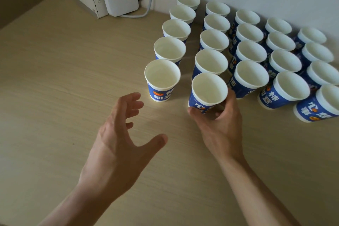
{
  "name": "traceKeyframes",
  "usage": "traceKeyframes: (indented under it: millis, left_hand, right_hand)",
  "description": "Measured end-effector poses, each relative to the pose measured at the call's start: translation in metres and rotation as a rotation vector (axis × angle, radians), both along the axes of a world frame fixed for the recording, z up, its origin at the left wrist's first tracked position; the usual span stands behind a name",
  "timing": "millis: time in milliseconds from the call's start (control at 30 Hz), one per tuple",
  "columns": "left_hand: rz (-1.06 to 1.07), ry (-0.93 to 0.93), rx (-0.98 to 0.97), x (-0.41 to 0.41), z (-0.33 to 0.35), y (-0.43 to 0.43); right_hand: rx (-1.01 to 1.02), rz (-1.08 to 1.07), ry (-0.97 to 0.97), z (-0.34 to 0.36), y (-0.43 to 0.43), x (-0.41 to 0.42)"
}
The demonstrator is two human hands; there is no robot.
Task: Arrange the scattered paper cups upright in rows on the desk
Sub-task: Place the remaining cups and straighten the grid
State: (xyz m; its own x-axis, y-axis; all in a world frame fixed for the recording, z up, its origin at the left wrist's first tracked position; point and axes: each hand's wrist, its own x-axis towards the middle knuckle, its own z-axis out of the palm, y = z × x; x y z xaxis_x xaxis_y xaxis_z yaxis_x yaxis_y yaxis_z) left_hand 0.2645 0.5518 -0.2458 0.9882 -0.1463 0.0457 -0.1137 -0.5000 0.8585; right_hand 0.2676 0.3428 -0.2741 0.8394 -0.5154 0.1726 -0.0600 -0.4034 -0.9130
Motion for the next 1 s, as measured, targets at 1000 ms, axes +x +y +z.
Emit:
traceKeyframes:
  millis: [1000]
  left_hand:
    - [-0.115,0.182,-0.267,-0.161,0.29,-0.067]
  right_hand:
    - [0.295,-0.334,-0.031,0.258,-0.018,-0.226]
